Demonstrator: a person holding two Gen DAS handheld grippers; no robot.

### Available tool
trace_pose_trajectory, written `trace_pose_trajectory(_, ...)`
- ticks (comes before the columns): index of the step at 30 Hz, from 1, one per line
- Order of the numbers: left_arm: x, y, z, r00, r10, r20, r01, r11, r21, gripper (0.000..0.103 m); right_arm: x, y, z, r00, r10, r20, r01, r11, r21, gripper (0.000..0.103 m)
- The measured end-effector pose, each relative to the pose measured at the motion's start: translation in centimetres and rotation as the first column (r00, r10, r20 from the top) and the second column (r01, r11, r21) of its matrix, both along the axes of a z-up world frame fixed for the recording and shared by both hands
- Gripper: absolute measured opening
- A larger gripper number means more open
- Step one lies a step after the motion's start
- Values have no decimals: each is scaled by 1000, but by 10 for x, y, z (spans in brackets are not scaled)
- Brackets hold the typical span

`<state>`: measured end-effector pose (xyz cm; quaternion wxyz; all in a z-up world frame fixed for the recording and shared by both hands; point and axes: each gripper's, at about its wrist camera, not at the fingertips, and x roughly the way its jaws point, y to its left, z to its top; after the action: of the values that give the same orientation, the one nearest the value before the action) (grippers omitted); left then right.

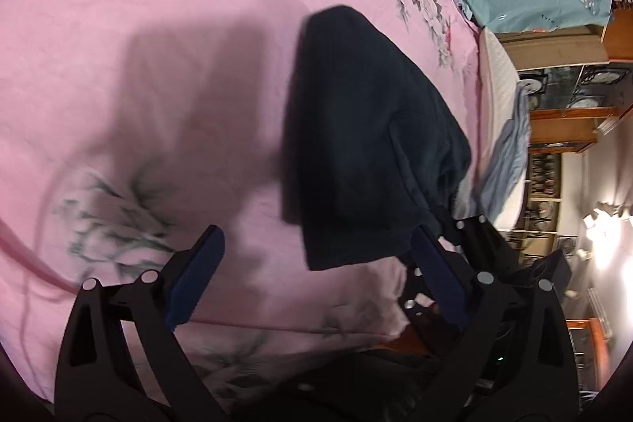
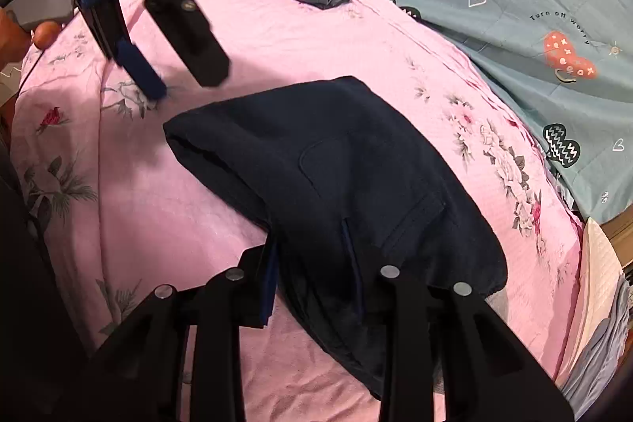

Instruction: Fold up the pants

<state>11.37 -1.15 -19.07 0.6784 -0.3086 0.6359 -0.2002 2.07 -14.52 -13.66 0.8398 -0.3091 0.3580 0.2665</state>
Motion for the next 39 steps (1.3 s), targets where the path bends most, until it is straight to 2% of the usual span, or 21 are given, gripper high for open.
trace_pose_trajectory(5,7,-23,-18,996,19,-92,-31,991,-128,97,-3,-7,4,1000,3,10,-3,999,32,30)
trace_pose_trajectory(8,10,-36,-27,990,19,-139,-43,985,-169,97,-4,-10,5,1000,9,15,-9,999,39,30)
trace_pose_trajectory(19,20,-49,-32,988,41,-151,-61,989,-133,94,-5,-18,6,1000,16,9,-16,996,84,31)
trace_pose_trajectory(27,24,-51,-23,994,46,-97,-58,991,-117,62,2,-23,8,999,5,-32,-1,991,136,31)
trace_pose_trajectory(30,24,-53,-18,997,46,-61,-52,993,-104,47,8,-29,11,996,14,-88,0,987,161,36)
trace_pose_trajectory(31,24,-53,-16,998,46,-49,-50,994,-92,46,9,-32,15,993,22,-113,-2,985,174,36)
trace_pose_trajectory(32,24,-52,-15,998,46,-41,-50,995,-83,44,11,-40,22,988,33,-149,-1,978,208,36)
trace_pose_trajectory(34,23,-53,-15,998,45,-34,-47,998,-49,41,15,-61,39,987,16,-158,30,959,281,42)
trace_pose_trajectory(35,23,-55,-16,999,41,-31,-42,999,-28,41,17,-72,48,988,-11,-153,60,947,317,54)
trace_pose_trajectory(37,21,-59,-18,1000,25,-16,-25,999,29,41,34,-105,62,980,-104,-169,165,900,403,63)
trace_pose_trajectory(39,20,-61,-19,1000,16,-3,-16,997,73,41,60,-136,65,954,-182,-239,275,849,451,65)
